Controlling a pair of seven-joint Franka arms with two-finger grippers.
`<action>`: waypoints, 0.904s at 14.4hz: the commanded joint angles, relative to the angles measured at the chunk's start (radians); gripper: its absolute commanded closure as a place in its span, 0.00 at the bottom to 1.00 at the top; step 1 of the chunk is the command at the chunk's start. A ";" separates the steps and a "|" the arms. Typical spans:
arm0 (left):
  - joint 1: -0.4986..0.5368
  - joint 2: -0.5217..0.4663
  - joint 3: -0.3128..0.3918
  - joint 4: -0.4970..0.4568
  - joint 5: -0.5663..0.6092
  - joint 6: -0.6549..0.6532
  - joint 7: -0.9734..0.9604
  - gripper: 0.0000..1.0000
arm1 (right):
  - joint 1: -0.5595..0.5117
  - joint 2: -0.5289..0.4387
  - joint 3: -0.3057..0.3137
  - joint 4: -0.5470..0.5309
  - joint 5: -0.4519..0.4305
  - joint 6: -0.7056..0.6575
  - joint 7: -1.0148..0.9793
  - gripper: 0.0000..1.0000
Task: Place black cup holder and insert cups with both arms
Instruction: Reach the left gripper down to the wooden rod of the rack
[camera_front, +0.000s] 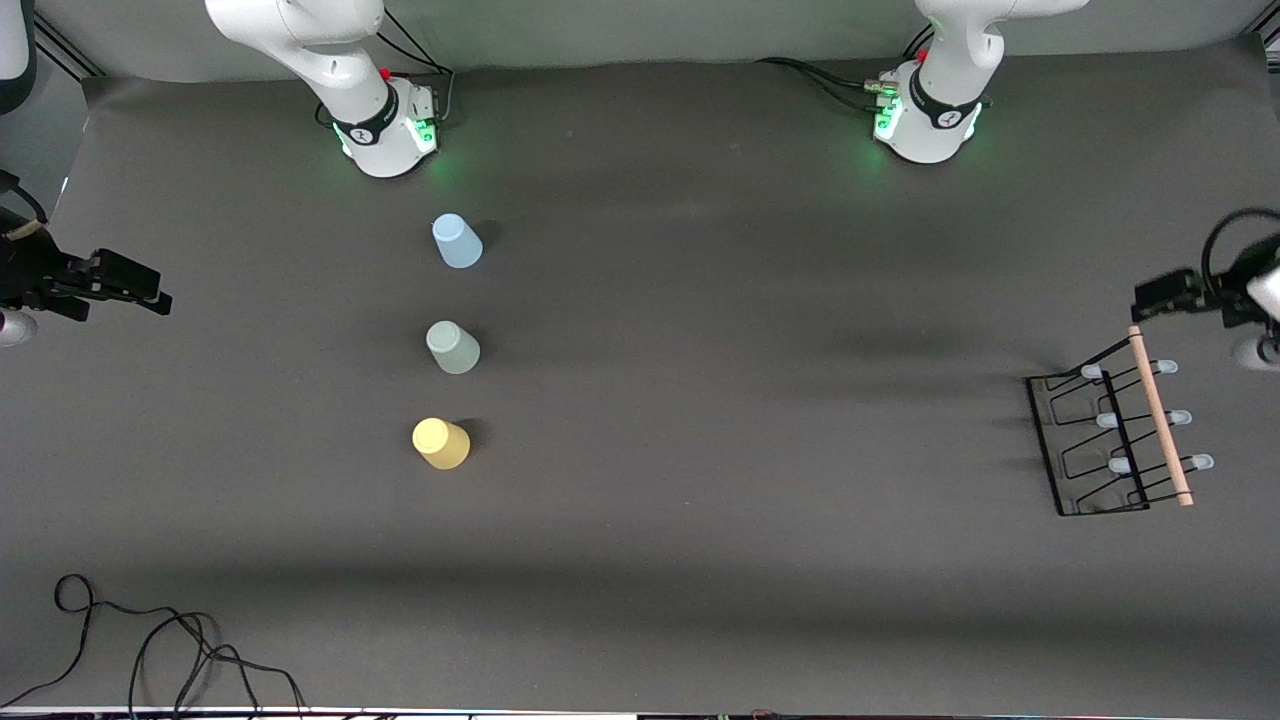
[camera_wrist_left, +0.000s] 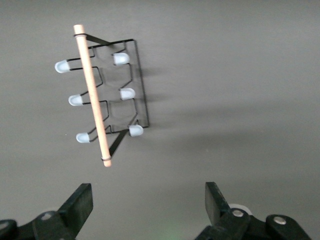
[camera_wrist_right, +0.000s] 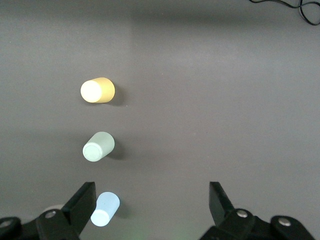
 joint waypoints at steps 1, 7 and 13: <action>0.032 0.071 -0.003 -0.022 0.051 0.084 -0.002 0.00 | -0.004 0.003 0.000 0.013 0.010 -0.016 -0.001 0.00; 0.105 0.153 -0.003 -0.186 0.056 0.411 -0.002 0.04 | -0.003 0.005 -0.003 0.019 0.008 -0.016 -0.012 0.00; 0.130 0.216 -0.003 -0.205 0.056 0.410 -0.006 0.21 | 0.005 0.002 -0.003 0.017 0.008 -0.016 -0.011 0.00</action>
